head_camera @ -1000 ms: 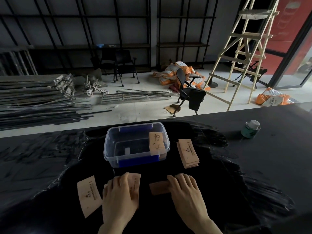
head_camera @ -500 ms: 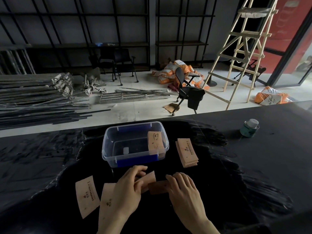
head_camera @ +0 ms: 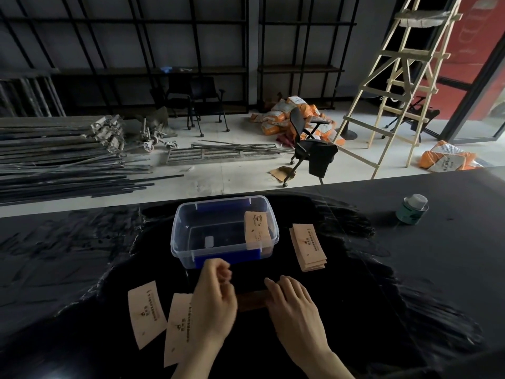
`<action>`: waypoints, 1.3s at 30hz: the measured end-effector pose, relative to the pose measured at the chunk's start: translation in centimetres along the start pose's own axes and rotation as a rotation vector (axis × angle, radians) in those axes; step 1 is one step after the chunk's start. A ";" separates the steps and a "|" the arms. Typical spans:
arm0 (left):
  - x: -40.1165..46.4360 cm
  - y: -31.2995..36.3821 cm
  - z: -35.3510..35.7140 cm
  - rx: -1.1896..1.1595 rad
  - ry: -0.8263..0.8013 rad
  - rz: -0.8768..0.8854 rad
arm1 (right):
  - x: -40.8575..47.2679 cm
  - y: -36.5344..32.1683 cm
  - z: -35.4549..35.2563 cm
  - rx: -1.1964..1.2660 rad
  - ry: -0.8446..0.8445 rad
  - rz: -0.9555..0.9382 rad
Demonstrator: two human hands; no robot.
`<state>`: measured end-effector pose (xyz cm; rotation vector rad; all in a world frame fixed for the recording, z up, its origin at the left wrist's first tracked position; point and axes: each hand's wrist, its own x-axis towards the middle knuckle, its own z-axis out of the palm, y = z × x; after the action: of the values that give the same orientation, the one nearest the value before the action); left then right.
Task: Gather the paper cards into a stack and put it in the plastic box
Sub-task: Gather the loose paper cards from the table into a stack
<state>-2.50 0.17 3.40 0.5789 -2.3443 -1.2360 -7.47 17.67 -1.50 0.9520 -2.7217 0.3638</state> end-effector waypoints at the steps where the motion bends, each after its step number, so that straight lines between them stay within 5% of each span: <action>1: 0.4 -0.7 -1.0 0.098 0.005 -0.044 | 0.2 -0.1 0.0 -0.022 -0.007 0.004; 5: 0.8 -4.2 -4.4 0.723 -0.062 -0.184 | 0.8 -0.7 -0.1 0.002 0.010 0.001; 8: -0.1 -5.5 -5.5 0.977 -0.127 -0.276 | 1.2 -1.3 -0.1 -0.010 -0.009 -0.019; 12: -0.3 -5.2 -5.5 0.921 -0.137 -0.191 | 2.0 -2.3 -0.1 -0.013 -0.096 -0.029; 19: 1.6 -2.6 -4.7 0.211 -0.138 -0.060 | 1.9 -2.3 0.9 0.015 -0.047 -0.054; 26: 1.7 -0.5 -1.6 -0.033 -0.390 -0.021 | 2.5 -3.1 1.7 0.148 0.010 -0.066; 30: 1.2 -0.3 -1.2 -0.155 -0.226 -0.049 | 2.6 -3.0 1.7 0.110 -0.010 -0.116; 34: 1.4 -2.6 -4.7 -0.032 0.177 -0.032 | 3.3 -3.6 1.8 0.020 -0.093 -0.172; 36: 1.3 -4.7 -6.9 0.235 0.310 -0.104 | 3.5 -3.4 1.9 -0.019 -0.098 -0.167; 39: 0.3 -7.9 -8.9 0.689 0.188 -0.476 | 3.5 -3.4 1.7 -0.054 -0.074 -0.124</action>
<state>3.38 -9.94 1.41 1.4683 -2.5121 -0.4530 -8.23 12.54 -1.52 1.1342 -2.7054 0.2353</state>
